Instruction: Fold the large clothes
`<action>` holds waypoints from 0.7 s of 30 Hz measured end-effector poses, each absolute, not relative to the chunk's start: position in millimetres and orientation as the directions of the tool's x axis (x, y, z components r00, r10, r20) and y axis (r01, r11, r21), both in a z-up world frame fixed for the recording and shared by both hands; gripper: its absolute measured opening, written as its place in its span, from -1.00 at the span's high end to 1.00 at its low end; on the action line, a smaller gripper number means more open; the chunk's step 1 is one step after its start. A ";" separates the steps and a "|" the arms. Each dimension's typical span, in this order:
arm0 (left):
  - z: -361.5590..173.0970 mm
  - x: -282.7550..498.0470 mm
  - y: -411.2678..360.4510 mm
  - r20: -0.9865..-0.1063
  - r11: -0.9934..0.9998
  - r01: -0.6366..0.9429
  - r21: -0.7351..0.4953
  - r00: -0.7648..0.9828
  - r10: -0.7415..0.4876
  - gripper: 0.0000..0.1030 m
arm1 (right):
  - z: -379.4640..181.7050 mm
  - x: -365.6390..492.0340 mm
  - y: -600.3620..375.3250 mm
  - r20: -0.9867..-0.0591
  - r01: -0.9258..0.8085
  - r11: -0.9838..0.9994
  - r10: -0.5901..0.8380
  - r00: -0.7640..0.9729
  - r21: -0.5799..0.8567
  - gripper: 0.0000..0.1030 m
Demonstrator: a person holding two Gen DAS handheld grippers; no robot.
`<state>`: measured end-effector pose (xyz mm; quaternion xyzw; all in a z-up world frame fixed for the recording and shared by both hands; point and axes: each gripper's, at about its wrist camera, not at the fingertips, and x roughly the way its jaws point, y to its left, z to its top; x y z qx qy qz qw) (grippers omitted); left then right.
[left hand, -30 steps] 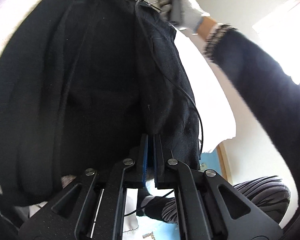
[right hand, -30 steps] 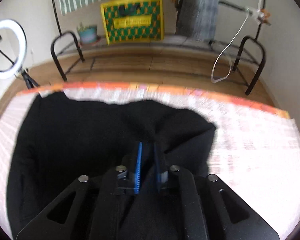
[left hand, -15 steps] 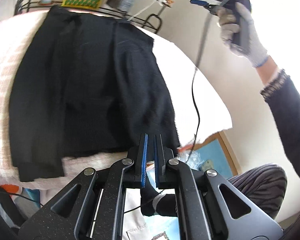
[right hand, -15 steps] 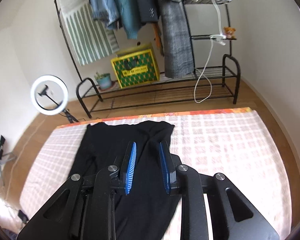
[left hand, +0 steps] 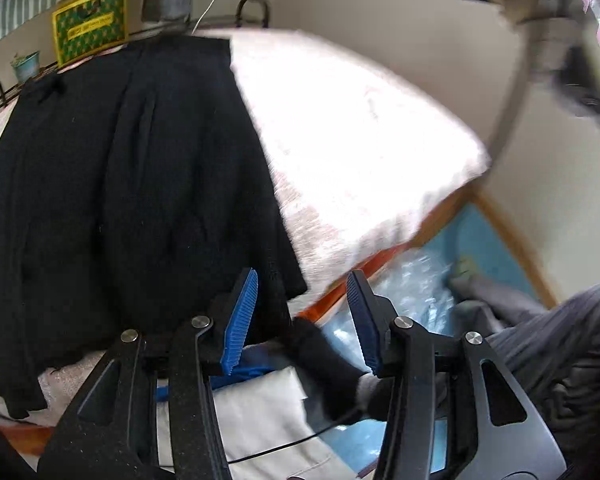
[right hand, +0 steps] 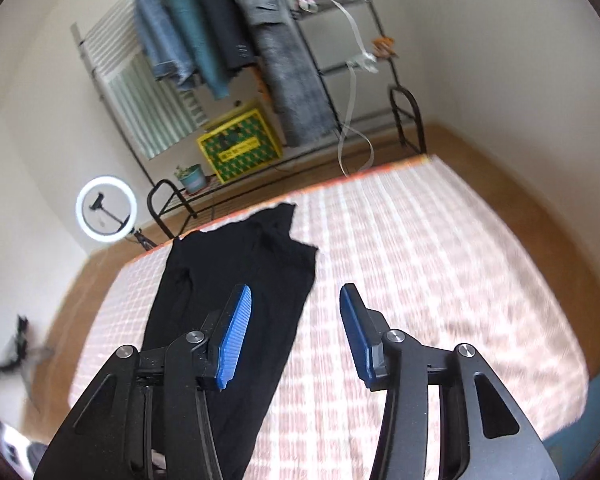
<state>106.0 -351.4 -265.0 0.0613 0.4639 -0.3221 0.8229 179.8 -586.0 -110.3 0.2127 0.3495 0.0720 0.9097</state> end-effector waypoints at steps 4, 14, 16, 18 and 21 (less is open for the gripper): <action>-268.4 110.6 -357.8 -0.810 0.797 0.584 -0.157 0.385 -0.442 0.14 | -132.8 181.7 -600.5 -0.610 0.061 0.869 0.293 0.736 0.490 0.13; -253.4 113.9 -323.3 -0.771 0.807 0.500 -0.313 0.363 -0.524 0.92 | -193.9 232.8 -593.8 -0.633 0.067 0.811 0.399 0.663 0.582 0.13; -241.8 116.8 -312.2 -0.738 0.796 0.461 -0.392 0.359 -0.571 0.92 | -211.1 249.3 -589.0 -0.649 0.074 0.801 0.421 0.634 0.593 0.13; -230.3 116.5 -301.6 -0.711 0.789 0.434 -0.435 0.371 -0.597 0.92 | -226.3 266.0 -583.4 -0.659 0.081 0.791 0.443 0.607 0.606 0.13; -220.2 116.7 -291.1 -0.684 0.774 0.409 -0.483 0.375 -0.626 0.93 | -248.7 296.5 -570.8 -0.680 0.084 0.791 0.460 0.571 0.606 0.13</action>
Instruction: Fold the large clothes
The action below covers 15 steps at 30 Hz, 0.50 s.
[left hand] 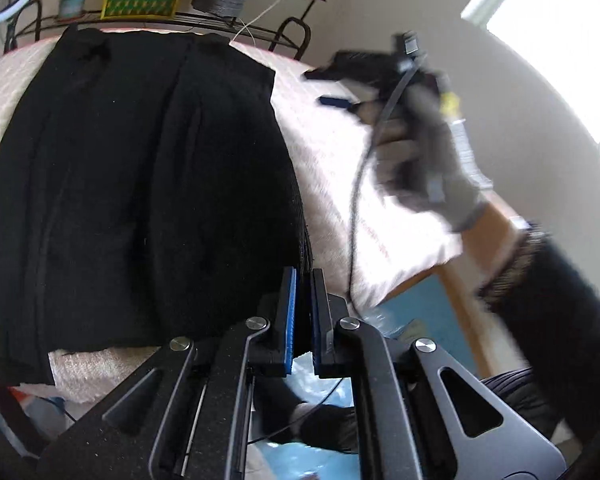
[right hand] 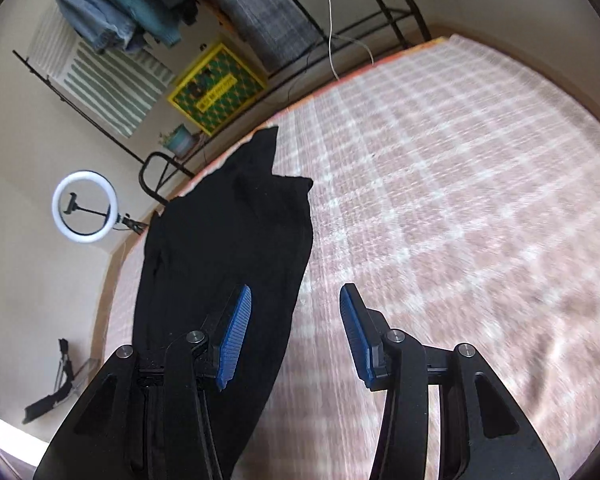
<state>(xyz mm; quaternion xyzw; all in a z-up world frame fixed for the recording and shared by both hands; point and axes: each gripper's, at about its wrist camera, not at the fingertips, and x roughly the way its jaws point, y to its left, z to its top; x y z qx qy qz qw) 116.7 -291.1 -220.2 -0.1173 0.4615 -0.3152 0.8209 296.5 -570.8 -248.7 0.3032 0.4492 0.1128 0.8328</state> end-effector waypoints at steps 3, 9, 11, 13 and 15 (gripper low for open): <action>-214.3 115.3 -286.8 -0.672 0.770 0.403 -0.494 0.385 -0.632 0.93 | -270.7 323.3 -559.8 -0.682 0.106 0.778 0.467 0.563 0.620 0.13; -218.8 117.0 -285.2 -0.671 0.764 0.393 -0.512 0.373 -0.641 0.93 | -298.7 364.5 -547.0 -0.683 0.133 0.770 0.456 0.570 0.625 0.12; -221.2 116.8 -285.2 -0.674 0.763 0.390 -0.515 0.366 -0.642 0.93 | -297.9 374.0 -542.0 -0.676 0.121 0.773 0.454 0.581 0.623 0.12; -224.9 120.0 -285.1 -0.679 0.765 0.387 -0.514 0.361 -0.639 0.93 | -298.4 381.2 -537.0 -0.669 0.109 0.777 0.451 0.591 0.620 0.12; -228.2 120.9 -284.8 -0.683 0.767 0.383 -0.515 0.357 -0.637 0.93 | -297.5 386.9 -531.9 -0.666 0.091 0.784 0.453 0.592 0.614 0.16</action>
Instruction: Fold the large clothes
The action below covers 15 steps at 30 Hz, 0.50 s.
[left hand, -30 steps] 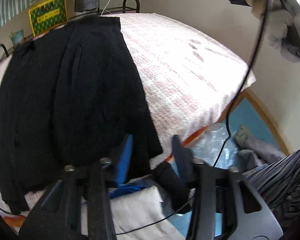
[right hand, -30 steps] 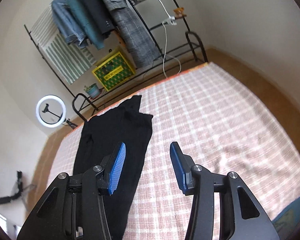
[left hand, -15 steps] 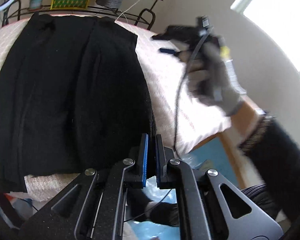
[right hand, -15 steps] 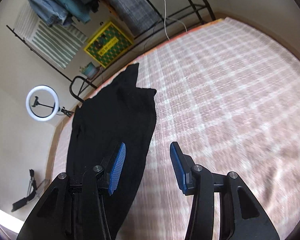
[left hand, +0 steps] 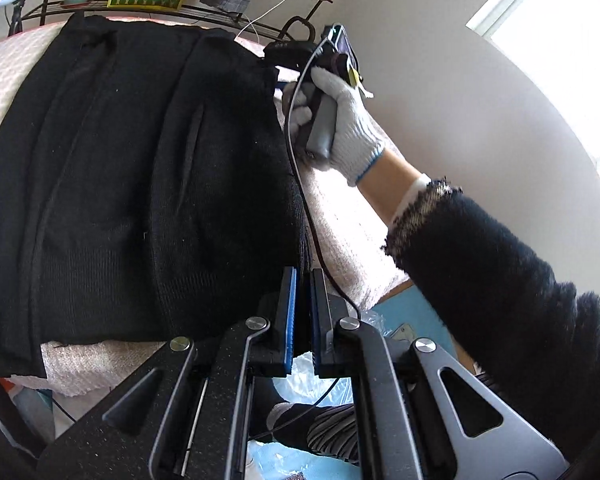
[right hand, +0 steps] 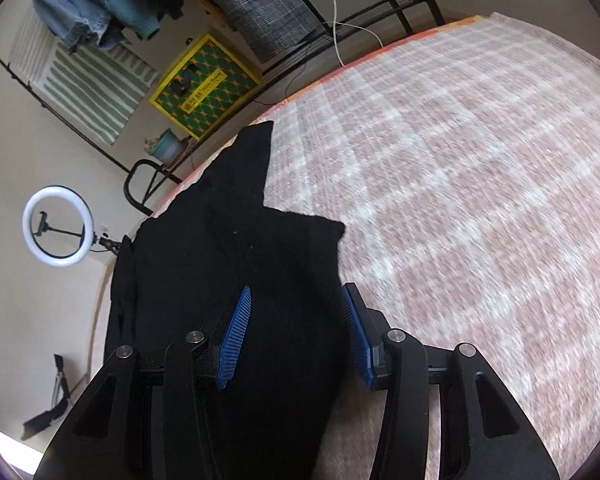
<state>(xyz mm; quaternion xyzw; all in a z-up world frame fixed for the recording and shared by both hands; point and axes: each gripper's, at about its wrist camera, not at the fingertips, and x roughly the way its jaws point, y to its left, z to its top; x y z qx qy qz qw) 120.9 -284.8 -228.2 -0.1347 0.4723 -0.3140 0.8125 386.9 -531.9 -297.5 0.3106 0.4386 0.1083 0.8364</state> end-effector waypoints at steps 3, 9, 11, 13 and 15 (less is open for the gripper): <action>-229.9 120.9 -285.6 -0.683 0.765 0.379 -0.521 0.352 -0.640 0.93 | -298.5 394.3 -523.0 -0.663 0.065 0.778 0.486 0.569 0.625 0.91; -227.1 117.3 -288.6 -0.640 0.727 0.389 -0.565 0.349 -0.684 0.93 | -258.8 380.7 -523.4 -0.651 0.016 0.824 0.436 0.621 0.566 0.94; -234.8 117.7 -292.2 -0.654 0.733 0.401 -0.549 0.341 -0.676 0.93 | -243.8 376.1 -532.1 -0.658 0.021 0.857 0.379 0.651 0.514 0.95; -246.1 120.7 -291.7 -0.667 0.734 0.375 -0.567 0.314 -0.676 0.93 | -249.0 377.4 -539.8 -0.686 0.063 0.874 0.332 0.648 0.482 0.95; -257.4 123.4 -286.5 -0.671 0.732 0.339 -0.591 0.297 -0.679 0.93 | -263.6 381.7 -541.5 -0.716 0.103 0.873 0.317 0.622 0.476 0.95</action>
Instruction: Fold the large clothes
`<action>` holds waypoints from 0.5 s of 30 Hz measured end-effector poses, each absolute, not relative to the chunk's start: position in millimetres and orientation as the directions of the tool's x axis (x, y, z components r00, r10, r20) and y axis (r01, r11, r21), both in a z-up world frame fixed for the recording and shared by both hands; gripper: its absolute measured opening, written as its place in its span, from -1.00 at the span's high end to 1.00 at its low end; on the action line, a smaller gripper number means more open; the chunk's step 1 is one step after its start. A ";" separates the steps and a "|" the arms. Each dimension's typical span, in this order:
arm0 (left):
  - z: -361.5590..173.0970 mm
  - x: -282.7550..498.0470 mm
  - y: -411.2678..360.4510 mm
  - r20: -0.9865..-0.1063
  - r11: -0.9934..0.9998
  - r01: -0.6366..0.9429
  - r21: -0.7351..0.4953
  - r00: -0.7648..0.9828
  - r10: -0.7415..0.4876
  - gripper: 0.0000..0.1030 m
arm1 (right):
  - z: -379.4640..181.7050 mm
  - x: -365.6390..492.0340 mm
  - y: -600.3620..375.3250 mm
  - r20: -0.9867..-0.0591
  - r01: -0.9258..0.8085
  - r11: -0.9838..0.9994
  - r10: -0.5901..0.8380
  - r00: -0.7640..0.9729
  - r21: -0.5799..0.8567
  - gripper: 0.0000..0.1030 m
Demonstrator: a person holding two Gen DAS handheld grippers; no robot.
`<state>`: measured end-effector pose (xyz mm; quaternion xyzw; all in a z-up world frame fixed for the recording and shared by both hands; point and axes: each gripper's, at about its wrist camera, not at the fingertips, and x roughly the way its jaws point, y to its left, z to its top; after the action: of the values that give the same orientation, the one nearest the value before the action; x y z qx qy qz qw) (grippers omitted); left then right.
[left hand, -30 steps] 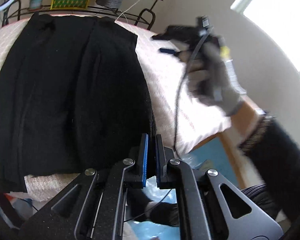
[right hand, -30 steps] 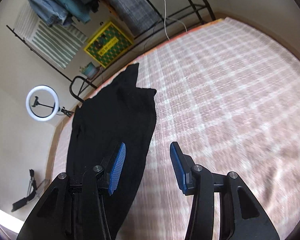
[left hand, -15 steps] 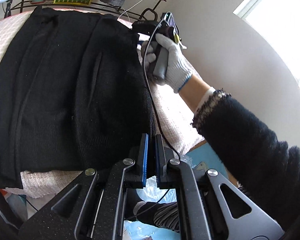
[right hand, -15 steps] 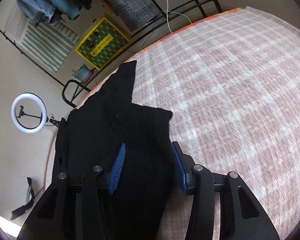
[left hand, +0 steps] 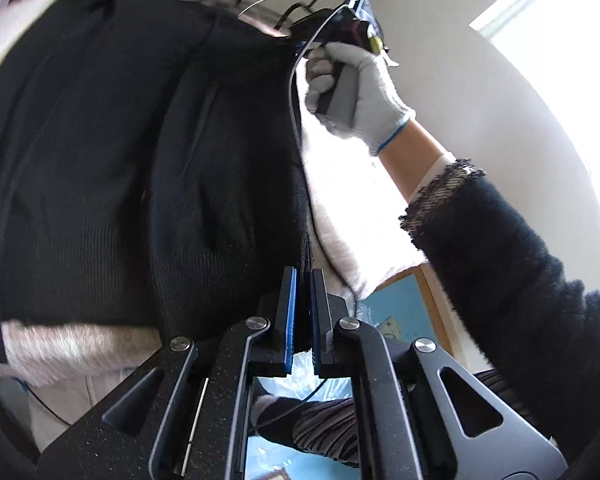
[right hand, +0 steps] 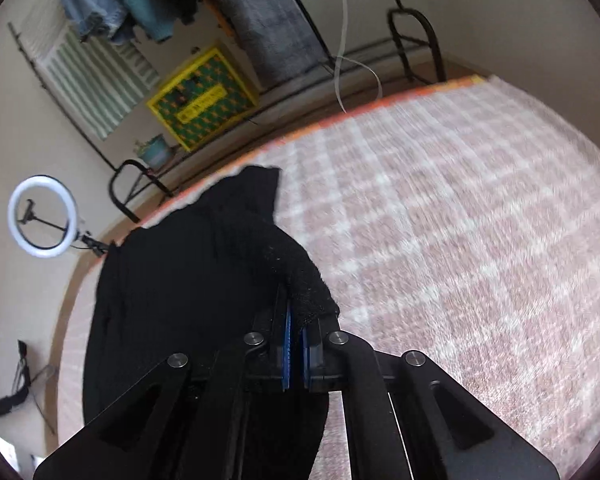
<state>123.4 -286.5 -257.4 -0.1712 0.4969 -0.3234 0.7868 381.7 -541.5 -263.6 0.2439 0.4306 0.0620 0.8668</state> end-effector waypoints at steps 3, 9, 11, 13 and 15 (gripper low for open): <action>-256.5 122.3 -280.3 -0.656 0.722 0.329 -0.609 0.302 -0.691 0.93 | -279.3 385.5 -536.3 -0.749 0.114 0.886 0.304 0.589 0.449 0.95; -249.2 119.0 -275.3 -0.628 0.703 0.326 -0.632 0.317 -0.711 0.93 | -282.8 390.6 -535.8 -0.758 0.149 0.865 0.322 0.568 0.479 0.54; -248.5 120.6 -275.1 -0.623 0.699 0.322 -0.639 0.317 -0.715 0.93 | -285.7 388.5 -536.2 -0.745 0.155 0.844 0.348 0.569 0.513 0.24; -246.9 122.6 -275.3 -0.621 0.699 0.320 -0.640 0.320 -0.715 0.93 | -286.3 389.9 -527.3 -0.744 0.125 0.845 0.377 0.551 0.520 0.60; -247.6 122.4 -272.4 -0.615 0.694 0.314 -0.648 0.322 -0.720 0.93 | -281.4 392.4 -514.7 -0.759 0.097 0.869 0.365 0.539 0.486 0.90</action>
<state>122.4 -272.4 -247.6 -0.2114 0.4801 -0.3294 0.7851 392.4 -514.7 -281.4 0.2436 0.4737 0.0795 0.8426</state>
